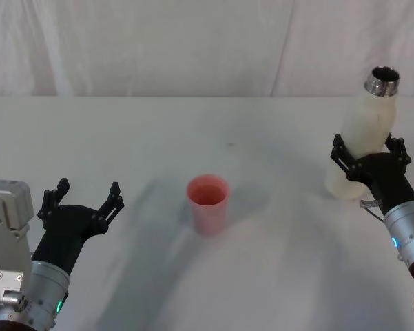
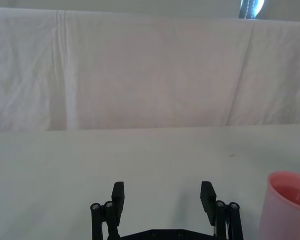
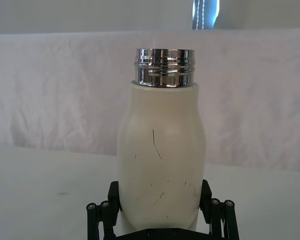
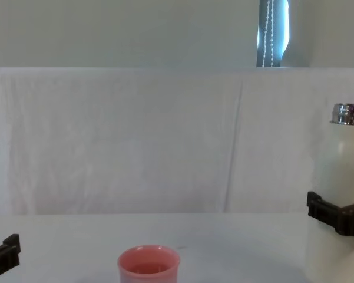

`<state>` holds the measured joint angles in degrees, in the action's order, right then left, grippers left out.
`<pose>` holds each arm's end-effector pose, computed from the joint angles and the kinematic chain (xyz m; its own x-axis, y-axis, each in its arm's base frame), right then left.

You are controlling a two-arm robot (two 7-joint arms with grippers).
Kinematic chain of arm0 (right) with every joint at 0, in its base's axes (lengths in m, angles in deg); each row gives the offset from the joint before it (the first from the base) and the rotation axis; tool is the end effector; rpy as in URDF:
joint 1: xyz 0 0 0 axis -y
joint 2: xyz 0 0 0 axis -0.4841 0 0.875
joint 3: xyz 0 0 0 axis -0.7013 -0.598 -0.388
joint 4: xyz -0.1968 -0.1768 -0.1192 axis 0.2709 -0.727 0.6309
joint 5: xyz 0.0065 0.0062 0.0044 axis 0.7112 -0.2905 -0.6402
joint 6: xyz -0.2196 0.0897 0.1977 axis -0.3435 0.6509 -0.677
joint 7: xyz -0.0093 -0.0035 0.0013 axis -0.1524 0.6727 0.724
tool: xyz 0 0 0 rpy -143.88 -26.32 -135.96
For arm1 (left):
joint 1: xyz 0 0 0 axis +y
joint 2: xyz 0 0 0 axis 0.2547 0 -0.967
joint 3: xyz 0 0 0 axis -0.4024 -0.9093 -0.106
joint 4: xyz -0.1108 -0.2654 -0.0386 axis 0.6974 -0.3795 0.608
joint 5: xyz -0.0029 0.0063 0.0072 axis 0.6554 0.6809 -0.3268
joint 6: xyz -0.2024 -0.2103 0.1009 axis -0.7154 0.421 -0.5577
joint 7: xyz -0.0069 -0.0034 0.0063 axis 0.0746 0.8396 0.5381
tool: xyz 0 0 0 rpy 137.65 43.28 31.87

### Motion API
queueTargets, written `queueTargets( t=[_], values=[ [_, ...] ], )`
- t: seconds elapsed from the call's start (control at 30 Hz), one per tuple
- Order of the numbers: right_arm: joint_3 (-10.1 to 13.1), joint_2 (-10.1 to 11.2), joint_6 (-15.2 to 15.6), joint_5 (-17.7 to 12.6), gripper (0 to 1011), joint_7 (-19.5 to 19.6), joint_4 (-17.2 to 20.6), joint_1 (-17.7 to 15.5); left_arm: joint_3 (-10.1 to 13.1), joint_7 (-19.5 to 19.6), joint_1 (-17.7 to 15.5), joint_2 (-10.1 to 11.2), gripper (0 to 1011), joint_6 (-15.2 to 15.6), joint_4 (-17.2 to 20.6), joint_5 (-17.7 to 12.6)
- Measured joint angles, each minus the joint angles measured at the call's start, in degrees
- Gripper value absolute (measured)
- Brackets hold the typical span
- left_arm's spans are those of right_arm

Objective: Grasp the thermos with one hand and pour water into the cup lid.

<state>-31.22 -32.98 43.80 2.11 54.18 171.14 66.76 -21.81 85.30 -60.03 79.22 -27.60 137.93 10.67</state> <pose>0.3559 0.0147 -0.2914 0.2215 -0.9751 0.0123 0.9674 0.2213 0.1234 0.2529 0.0376 -0.2852 0.1246 0.9917 -0.0326 -0.9921 0.1241 -0.0177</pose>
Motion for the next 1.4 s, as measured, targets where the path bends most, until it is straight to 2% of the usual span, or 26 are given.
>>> queueTargets(
  t=[0.23, 0.33, 0.63, 0.9, 1.4],
  values=[
    [-0.2, 0.4, -0.2, 0.2, 960, -0.2, 0.2, 0.4, 0.0, 0.0, 0.0, 0.0, 1001, 0.0, 0.0, 0.0],
    [-0.5, 0.9, -0.4, 1.2, 960, -0.1, 0.4, 0.4, 0.0, 0.0, 0.0, 0.0, 1001, 0.0, 0.0, 0.0],
    [-1.6, 2.1, -1.2, 6.6, 960, 1.9, 1.6, 0.2, 0.0, 0.0, 0.0, 0.0, 1001, 0.0, 0.0, 0.0],
    [-2.1, 2.8, -1.9, 9.6, 960, 2.5, 2.8, 0.0, 0.0, 0.0, 0.0, 0.0, 1001, 0.0, 0.0, 0.0],
    [-5.5, 6.3, -1.9, 18.4, 960, 1.8, 5.0, 1.1, 0.0, 0.0, 0.0, 0.0, 1001, 0.0, 0.0, 0.0]
  ],
)
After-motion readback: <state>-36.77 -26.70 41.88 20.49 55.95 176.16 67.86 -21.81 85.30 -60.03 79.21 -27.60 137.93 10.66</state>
